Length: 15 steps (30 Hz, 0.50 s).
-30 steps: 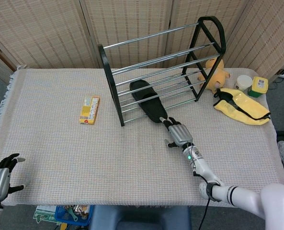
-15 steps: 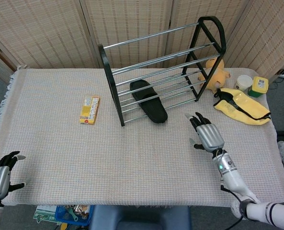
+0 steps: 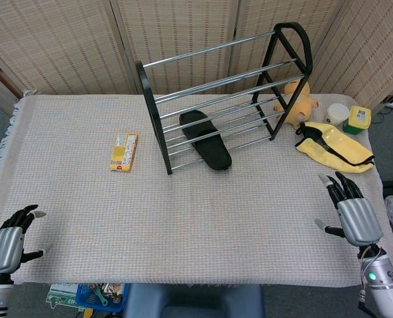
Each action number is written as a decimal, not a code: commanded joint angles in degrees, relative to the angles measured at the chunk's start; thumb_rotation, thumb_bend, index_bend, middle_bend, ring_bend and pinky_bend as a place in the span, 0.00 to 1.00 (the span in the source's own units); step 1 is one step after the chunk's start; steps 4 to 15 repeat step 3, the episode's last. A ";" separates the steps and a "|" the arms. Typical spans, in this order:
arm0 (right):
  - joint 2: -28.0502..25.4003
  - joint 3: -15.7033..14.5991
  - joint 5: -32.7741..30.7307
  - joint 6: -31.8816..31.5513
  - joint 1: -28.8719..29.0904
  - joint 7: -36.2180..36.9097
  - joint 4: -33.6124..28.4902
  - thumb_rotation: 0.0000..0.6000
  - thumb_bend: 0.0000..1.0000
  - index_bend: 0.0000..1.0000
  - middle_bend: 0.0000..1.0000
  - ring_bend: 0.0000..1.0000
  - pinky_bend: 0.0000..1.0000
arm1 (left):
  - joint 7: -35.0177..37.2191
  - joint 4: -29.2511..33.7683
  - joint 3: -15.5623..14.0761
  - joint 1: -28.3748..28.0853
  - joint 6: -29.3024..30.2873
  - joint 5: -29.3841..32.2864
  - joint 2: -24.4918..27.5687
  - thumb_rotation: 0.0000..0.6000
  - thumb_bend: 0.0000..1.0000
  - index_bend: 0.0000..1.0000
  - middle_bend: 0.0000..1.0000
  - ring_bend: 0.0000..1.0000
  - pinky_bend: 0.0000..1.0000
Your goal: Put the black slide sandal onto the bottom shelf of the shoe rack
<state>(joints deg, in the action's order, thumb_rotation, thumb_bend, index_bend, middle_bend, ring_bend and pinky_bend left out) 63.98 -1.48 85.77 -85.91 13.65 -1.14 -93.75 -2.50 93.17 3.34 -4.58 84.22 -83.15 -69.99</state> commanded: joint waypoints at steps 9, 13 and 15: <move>-0.68 -1.92 2.94 -4.51 -4.38 0.35 0.77 1.00 0.15 0.00 0.11 0.00 0.09 | -0.99 1.11 -0.23 -0.28 0.32 -0.93 -0.26 1.00 0.17 0.31 0.20 0.20 0.31; -0.68 -1.92 2.94 -4.51 -4.38 0.35 0.77 1.00 0.15 0.00 0.11 0.00 0.09 | -0.99 1.11 -0.23 -0.28 0.32 -0.93 -0.26 1.00 0.17 0.31 0.20 0.20 0.31; -0.68 -1.92 2.94 -4.51 -4.38 0.35 0.77 1.00 0.15 0.00 0.11 0.00 0.09 | -0.99 1.11 -0.23 -0.28 0.32 -0.93 -0.26 1.00 0.17 0.31 0.20 0.20 0.31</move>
